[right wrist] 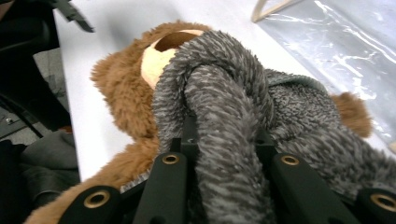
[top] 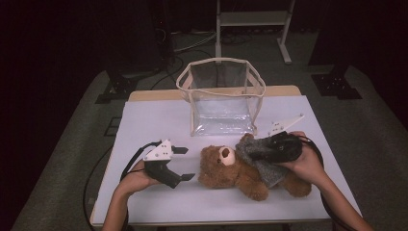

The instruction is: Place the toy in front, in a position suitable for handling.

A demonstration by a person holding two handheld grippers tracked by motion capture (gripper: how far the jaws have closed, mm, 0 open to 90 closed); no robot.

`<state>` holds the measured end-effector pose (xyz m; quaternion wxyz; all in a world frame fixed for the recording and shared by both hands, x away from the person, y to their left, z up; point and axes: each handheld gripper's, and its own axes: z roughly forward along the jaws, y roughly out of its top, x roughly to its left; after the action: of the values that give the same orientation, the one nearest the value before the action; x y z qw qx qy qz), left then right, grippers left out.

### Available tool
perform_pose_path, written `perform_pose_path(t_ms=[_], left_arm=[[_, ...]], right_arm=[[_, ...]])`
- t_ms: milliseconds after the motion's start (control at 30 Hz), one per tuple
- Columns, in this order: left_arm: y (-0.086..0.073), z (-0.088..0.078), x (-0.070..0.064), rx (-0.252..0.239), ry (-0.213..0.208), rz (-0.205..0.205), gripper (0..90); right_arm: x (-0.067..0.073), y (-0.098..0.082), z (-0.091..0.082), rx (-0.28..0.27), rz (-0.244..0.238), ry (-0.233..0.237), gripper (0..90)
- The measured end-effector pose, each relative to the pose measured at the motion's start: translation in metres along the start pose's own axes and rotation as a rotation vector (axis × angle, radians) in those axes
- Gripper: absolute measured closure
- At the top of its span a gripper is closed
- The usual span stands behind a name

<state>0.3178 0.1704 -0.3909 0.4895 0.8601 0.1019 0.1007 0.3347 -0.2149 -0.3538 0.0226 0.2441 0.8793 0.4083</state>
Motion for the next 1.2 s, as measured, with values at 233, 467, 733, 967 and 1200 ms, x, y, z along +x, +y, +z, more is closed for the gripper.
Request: perform_pose_path(t_ms=[233,467,733,967,1200], left_arm=[[0.000,0.001,0.000,0.003,-0.006,-0.001,12.5],[0.000,0.006,-0.003,0.013,-0.027,0.000,12.6],[-0.002,0.008,-0.002,0.011,-0.042,-0.017,13.7],[0.008,0.021,-0.011,-0.018,-0.054,-0.001,14.9],[0.014,0.043,-0.025,-0.015,-0.122,0.032,20.5]], right_arm=[[0.022,-0.010,-0.009,0.023,-0.037,0.061,73.9],[0.005,0.013,0.001,0.012,-0.032,0.052,74.0],[-0.005,0.026,0.033,0.053,-0.019,0.094,74.1],[0.016,0.011,0.025,0.055,-0.044,0.137,74.1],[0.031,0.001,0.023,0.053,-0.062,0.169,74.1]])
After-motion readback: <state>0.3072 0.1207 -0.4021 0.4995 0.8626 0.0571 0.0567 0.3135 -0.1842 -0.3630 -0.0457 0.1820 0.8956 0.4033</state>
